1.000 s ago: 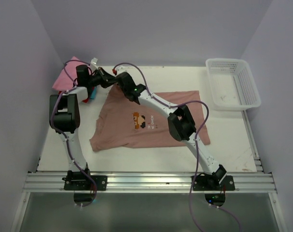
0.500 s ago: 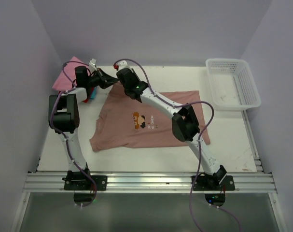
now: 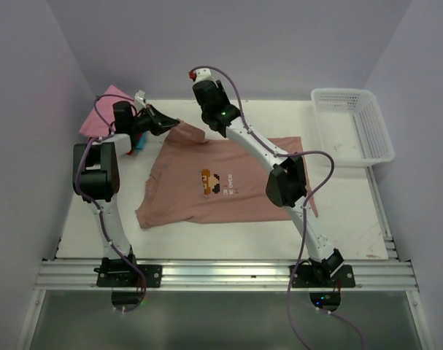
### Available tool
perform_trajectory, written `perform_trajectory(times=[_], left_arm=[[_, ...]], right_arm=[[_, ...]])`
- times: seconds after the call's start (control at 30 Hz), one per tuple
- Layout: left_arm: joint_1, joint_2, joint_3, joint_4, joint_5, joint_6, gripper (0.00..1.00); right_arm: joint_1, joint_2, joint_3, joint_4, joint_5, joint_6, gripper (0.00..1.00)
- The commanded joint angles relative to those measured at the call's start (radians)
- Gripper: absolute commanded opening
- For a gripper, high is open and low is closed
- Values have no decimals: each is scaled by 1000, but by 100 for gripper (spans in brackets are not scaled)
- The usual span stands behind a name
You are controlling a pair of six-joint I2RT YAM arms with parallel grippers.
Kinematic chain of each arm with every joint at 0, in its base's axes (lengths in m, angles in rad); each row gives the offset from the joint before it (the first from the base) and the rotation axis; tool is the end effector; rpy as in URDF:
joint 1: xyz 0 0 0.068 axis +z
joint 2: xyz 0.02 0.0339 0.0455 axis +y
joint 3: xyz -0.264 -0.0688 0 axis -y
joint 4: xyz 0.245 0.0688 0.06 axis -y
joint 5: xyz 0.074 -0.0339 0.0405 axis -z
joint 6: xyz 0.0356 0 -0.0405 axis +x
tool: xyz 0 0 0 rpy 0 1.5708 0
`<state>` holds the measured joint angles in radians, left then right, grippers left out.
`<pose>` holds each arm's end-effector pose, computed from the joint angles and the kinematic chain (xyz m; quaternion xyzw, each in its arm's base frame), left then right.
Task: Fold and stack the t-shirts
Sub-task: Fold the tshirt
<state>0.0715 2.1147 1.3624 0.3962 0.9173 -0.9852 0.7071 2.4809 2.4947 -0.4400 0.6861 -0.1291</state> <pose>0.4670 0.0051 0.1825 -0.1530 0.7633 -0.5520 0.2989 0.4442 0.3499 0.2969 -0.1550 0.7974 -0.1257 0.5694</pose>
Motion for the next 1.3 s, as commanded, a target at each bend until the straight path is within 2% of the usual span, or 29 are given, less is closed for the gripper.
perform_trajectory(times=[0.0, 0.07, 0.13, 0.23, 0.33, 0.4, 0.5, 0.57, 0.67, 0.77, 0.93, 1.03, 1.27], left_arm=[[11, -58, -6, 62, 23, -10, 0], [11, -50, -8, 78, 26, -23, 0], [10, -47, -6, 87, 28, -35, 0], [11, -50, -3, 89, 28, -36, 0], [11, -61, -11, 89, 29, -35, 0], [10, -68, -19, 90, 31, -33, 0], [11, -78, -25, 93, 34, -43, 0], [11, -90, -32, 101, 38, -55, 0], [11, -120, -40, 76, 38, -50, 0], [11, -160, -66, 53, 46, -49, 0], [11, -287, -178, -28, 32, 2, 0], [10, -390, -342, -88, 25, 49, 0], [10, -616, -577, -236, 0, 135, 0]], right_arm=[[-6, -32, -4, -23, -25, 31, 49], [-6, -123, -89, -10, -88, 89, 52], [-6, -193, -242, 17, -144, 121, 56], [-21, -312, -384, 41, -137, 209, 62], [-99, -318, -359, -135, -96, 348, 70], [-152, -329, -378, -228, 14, 393, 73], [-221, -336, -415, -258, 95, 405, 74], [-303, -310, -372, -365, 82, 477, 75], [-371, -252, -295, -436, 107, 506, 75], [-412, -232, -273, -451, 119, 506, 75], [-446, -266, -353, -411, 104, 502, 75], [-463, -264, -372, -387, 69, 480, 75], [-497, -189, -327, -401, -31, 473, 73]])
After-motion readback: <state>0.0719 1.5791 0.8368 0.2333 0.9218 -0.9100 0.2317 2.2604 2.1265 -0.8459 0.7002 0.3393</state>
